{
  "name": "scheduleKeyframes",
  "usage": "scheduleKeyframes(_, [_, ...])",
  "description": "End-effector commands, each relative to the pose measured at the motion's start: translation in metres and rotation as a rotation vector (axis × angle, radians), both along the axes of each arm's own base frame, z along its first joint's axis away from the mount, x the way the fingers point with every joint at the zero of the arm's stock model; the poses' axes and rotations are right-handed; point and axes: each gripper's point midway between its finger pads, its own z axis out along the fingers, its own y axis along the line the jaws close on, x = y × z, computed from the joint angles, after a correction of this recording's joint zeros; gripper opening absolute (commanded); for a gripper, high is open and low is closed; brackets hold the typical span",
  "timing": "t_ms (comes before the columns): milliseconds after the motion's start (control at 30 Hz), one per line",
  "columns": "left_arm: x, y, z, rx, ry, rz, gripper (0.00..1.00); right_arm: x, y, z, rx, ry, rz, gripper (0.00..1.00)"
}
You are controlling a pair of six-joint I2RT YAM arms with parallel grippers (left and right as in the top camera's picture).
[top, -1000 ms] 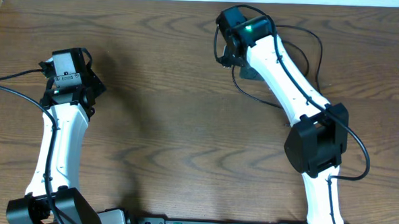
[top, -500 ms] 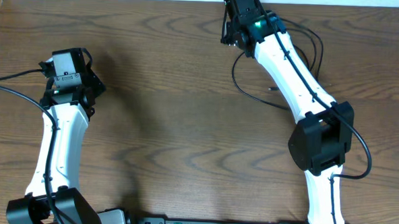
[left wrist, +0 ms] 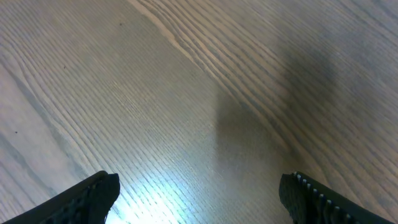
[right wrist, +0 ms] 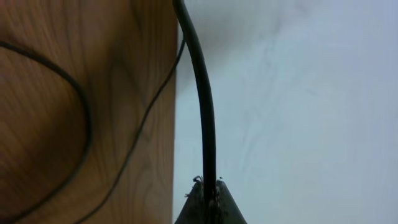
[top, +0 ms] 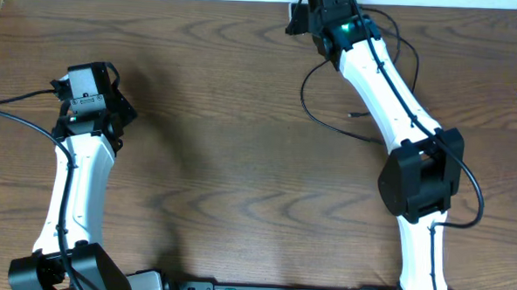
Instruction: Untangle cables
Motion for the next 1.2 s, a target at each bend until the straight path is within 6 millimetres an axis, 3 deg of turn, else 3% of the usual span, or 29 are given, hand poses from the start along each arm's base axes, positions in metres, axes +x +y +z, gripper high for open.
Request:
scheduleKeyframes(0, [0.002,0.006,0.007,0.021,-0.014,0.023,0.87,0.005,0.004,-0.055,-0.150,0.179,0.250,0.01])
scheduleKeyframes(100, [0.002,0.006,0.007,0.021,-0.014,0.023,0.87,0.010,-0.003,-0.069,-0.083,0.196,0.243,0.01])
scheduleKeyframes(233, [0.002,0.006,0.007,0.021,-0.014,0.023,0.87,0.014,-0.017,-0.071,-0.016,0.195,0.203,0.01])
scheduleKeyframes(367, [0.002,0.006,0.007,0.021,-0.014,0.023,0.87,0.002,-0.030,-0.082,-0.004,0.265,0.157,0.01])
scheduleKeyframes(567, [0.002,0.006,0.007,0.021,-0.014,0.023,0.87,-0.017,-0.019,-0.093,0.034,0.329,0.124,0.01])
scheduleKeyframes(767, [0.002,0.006,0.007,0.021,-0.014,0.023,0.87,-0.034,0.004,-0.100,0.026,0.385,0.175,0.01])
scheduleKeyframes(967, [0.002,0.006,0.007,0.021,-0.014,0.023,0.87,-0.061,0.018,-0.109,-0.027,0.476,0.201,0.01])
scheduleKeyframes(1167, [0.002,0.006,0.007,0.021,-0.014,0.023,0.87,-0.115,0.018,-0.126,-0.079,0.698,0.232,0.01])
